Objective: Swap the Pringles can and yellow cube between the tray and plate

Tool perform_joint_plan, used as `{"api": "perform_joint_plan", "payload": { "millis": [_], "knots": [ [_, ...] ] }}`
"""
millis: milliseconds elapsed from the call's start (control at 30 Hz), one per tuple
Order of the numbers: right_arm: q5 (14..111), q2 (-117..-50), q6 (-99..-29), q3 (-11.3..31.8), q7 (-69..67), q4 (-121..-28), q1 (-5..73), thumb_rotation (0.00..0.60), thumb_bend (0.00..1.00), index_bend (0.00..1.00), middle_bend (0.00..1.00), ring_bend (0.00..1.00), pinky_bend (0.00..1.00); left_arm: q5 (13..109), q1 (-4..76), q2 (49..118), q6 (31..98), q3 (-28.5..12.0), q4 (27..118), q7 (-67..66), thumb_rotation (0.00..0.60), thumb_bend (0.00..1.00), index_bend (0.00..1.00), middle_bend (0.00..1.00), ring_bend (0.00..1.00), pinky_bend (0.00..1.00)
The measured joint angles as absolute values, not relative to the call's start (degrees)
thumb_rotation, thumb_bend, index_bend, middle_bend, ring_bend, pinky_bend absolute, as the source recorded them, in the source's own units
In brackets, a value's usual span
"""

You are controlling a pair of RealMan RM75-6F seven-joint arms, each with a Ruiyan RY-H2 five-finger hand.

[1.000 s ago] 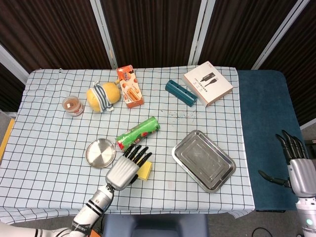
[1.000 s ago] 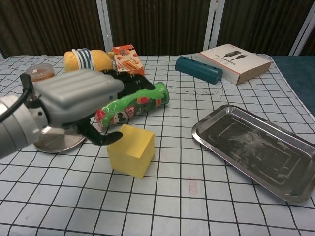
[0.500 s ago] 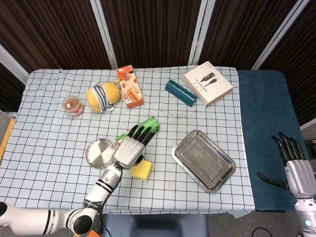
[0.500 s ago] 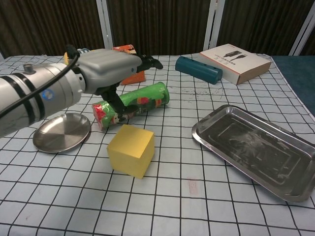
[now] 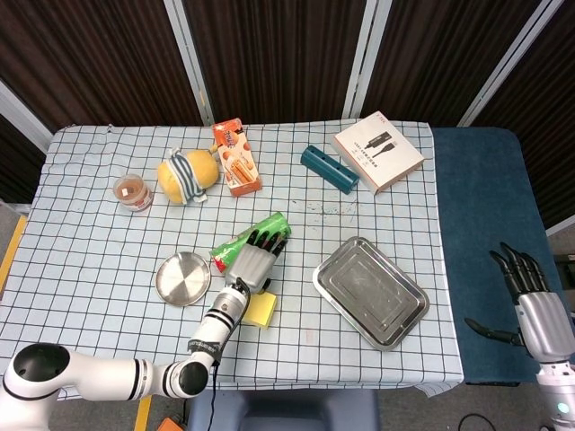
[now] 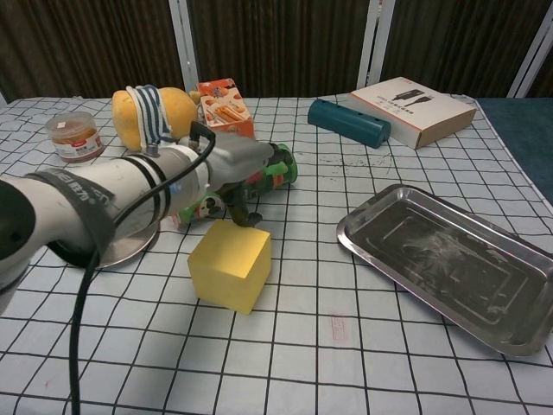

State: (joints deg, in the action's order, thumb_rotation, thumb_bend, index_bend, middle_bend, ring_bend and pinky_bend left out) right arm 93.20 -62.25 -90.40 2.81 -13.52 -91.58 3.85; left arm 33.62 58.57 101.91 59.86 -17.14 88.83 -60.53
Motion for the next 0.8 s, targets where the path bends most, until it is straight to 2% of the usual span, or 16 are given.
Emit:
{"api": "perform_joint_plan", "payload": {
  "millis": [433,800],
  "knots": [
    [93.4,-61.9,-90.3,2.6,-14.5,-91.4,4.0,0.6,0.06,0.0,0.0,0.0,0.0,32.0,61.0,107.9,62.0,-15.7,76.5,-58.6,0.6,0.37,0.0,0.0,0.0,0.07],
    [93.3,-61.8,-89.1,2.3,-13.8,-91.6,4.5,0.6,0.06,0.0,0.0,0.0,0.0,33.8,60.9,111.9,64.7,-16.9,68.1,-55.8,0.6,0.37,0.0,0.0,0.0,0.08]
  ]
}}
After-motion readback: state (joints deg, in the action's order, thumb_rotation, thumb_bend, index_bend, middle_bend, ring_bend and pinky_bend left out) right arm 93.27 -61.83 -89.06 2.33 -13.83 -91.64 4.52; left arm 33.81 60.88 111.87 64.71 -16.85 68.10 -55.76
